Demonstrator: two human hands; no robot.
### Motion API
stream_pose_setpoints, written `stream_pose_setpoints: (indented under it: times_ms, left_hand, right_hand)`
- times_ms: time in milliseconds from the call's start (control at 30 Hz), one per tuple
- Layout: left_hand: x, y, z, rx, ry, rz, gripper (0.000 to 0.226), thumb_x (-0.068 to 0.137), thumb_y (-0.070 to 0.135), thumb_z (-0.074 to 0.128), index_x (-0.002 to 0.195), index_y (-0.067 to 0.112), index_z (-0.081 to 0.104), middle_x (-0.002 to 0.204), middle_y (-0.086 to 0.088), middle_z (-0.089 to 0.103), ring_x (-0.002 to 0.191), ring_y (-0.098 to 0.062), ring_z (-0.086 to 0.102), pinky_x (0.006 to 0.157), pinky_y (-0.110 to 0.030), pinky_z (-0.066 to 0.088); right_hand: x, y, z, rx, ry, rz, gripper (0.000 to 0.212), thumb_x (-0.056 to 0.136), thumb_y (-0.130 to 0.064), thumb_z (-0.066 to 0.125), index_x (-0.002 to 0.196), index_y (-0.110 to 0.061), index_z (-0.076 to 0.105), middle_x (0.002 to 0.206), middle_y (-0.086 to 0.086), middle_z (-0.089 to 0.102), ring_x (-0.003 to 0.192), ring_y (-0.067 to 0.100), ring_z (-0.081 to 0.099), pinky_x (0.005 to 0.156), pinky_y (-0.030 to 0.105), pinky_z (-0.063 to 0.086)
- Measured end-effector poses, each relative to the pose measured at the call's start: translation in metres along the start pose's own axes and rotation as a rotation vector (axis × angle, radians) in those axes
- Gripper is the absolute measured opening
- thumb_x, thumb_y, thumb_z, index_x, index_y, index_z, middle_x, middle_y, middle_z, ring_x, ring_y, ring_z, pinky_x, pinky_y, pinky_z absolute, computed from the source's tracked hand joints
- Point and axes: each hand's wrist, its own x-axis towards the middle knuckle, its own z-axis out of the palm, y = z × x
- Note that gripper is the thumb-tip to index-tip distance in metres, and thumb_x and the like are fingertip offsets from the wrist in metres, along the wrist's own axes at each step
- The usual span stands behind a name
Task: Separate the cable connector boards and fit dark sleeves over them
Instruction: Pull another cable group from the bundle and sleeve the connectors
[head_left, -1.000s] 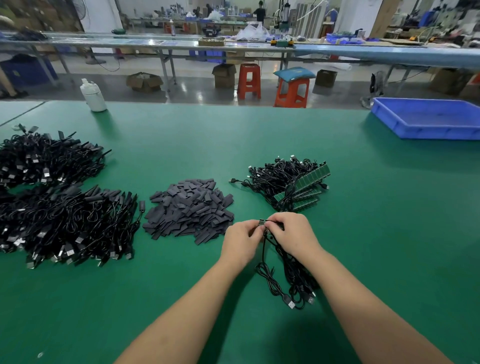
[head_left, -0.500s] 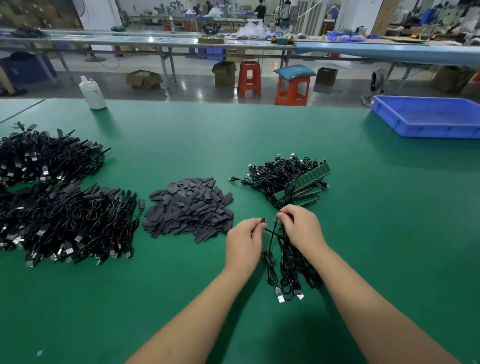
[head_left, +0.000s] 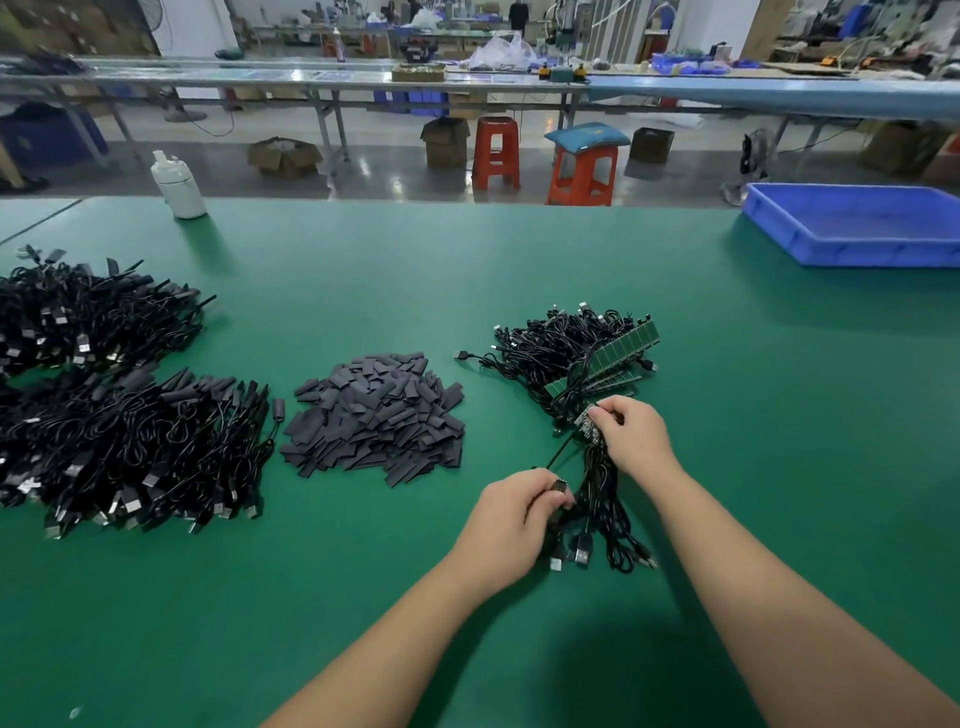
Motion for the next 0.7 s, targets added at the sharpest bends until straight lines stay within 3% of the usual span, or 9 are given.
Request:
stream_pose_setpoints:
  times_ms: [67,167,233,333,433,500,567,633,700]
  left_hand:
    - [-0.002,-0.001,-0.001,-0.141,-0.034,-0.083,0.02,0.101,0.012,0.046,0.089,0.01,0.062,0.086,0.019,0.07,0.076,0.005,0.063,0.066,-0.008,0.044]
    - [-0.005,0.0,-0.002,-0.406,-0.063,-0.195,0.022,0.103,0.006,0.04,0.088,0.001,0.056,0.083,-0.004,0.071,0.084,-0.016,0.072,0.07,-0.024,0.054]
    - [-0.008,0.001,-0.005,-0.501,-0.045,-0.228,0.022,0.104,0.005,0.041,0.09,-0.001,0.056,0.079,-0.004,0.068,0.088,-0.025,0.073,0.073,-0.029,0.056]
    - [-0.009,-0.003,-0.012,-0.415,0.0,-0.212,0.02,0.101,0.012,0.051,0.091,0.011,0.068,0.086,0.0,0.074,0.089,-0.013,0.07,0.079,-0.025,0.054]
    - [-0.007,-0.008,-0.018,-0.296,0.011,-0.218,0.021,0.098,0.023,0.057,0.084,0.023,0.073,0.092,0.006,0.075,0.085,-0.011,0.063,0.082,-0.027,0.048]
    - [-0.005,-0.011,-0.022,-0.316,0.036,-0.248,0.019,0.097,0.024,0.059,0.086,0.021,0.074,0.09,0.004,0.075,0.082,-0.01,0.063,0.077,-0.028,0.047]
    - [-0.002,-0.012,-0.026,-0.342,0.086,-0.265,0.014,0.096,0.021,0.061,0.089,0.019,0.074,0.087,0.001,0.075,0.08,-0.017,0.068,0.072,-0.034,0.049]
    - [0.002,-0.013,-0.031,-0.383,0.15,-0.272,0.01,0.094,0.014,0.063,0.092,0.018,0.072,0.086,0.001,0.075,0.078,-0.02,0.073,0.067,-0.035,0.052]
    - [0.007,-0.014,-0.037,-0.446,0.228,-0.286,0.009,0.093,0.007,0.064,0.093,0.013,0.071,0.084,-0.001,0.074,0.076,-0.017,0.072,0.067,-0.032,0.053]
  right_hand:
    - [0.001,0.004,-0.002,0.02,0.01,0.031,0.014,0.097,-0.028,0.06,0.088,-0.021,0.067,0.073,-0.009,0.062,0.064,0.009,0.052,0.058,0.026,0.036]
    - [0.005,0.01,-0.004,0.035,0.035,0.078,0.015,0.098,-0.027,0.058,0.092,-0.017,0.068,0.074,-0.007,0.062,0.064,0.01,0.051,0.058,0.025,0.037]
    - [0.008,0.015,-0.005,0.023,0.041,0.115,0.019,0.099,-0.027,0.057,0.099,-0.013,0.069,0.075,-0.006,0.062,0.065,0.011,0.052,0.059,0.027,0.037]
    - [0.008,0.02,-0.007,-0.042,-0.012,0.139,0.024,0.1,-0.029,0.055,0.112,-0.012,0.067,0.091,-0.001,0.068,0.073,0.015,0.056,0.064,0.027,0.041]
    - [0.004,0.022,-0.005,-0.175,0.01,0.087,0.036,0.099,-0.029,0.056,0.131,-0.012,0.059,0.129,0.006,0.061,0.104,0.022,0.058,0.093,0.034,0.046]
    - [-0.003,0.017,-0.003,-0.235,0.133,-0.018,0.035,0.099,-0.026,0.054,0.131,-0.013,0.058,0.132,0.007,0.059,0.119,0.023,0.053,0.103,0.04,0.044]
    - [-0.014,0.004,0.003,-0.16,0.165,-0.114,0.026,0.1,-0.026,0.051,0.121,-0.018,0.065,0.12,0.0,0.067,0.102,0.011,0.059,0.085,0.027,0.051]
    - [-0.03,-0.016,0.016,0.002,0.005,-0.14,0.025,0.102,-0.031,0.046,0.11,-0.023,0.069,0.101,-0.011,0.071,0.067,-0.001,0.057,0.058,0.014,0.047]
    - [-0.052,-0.037,0.033,0.259,-0.285,-0.069,0.034,0.104,-0.041,0.039,0.107,-0.025,0.068,0.094,-0.011,0.073,0.074,0.0,0.065,0.074,0.018,0.054]
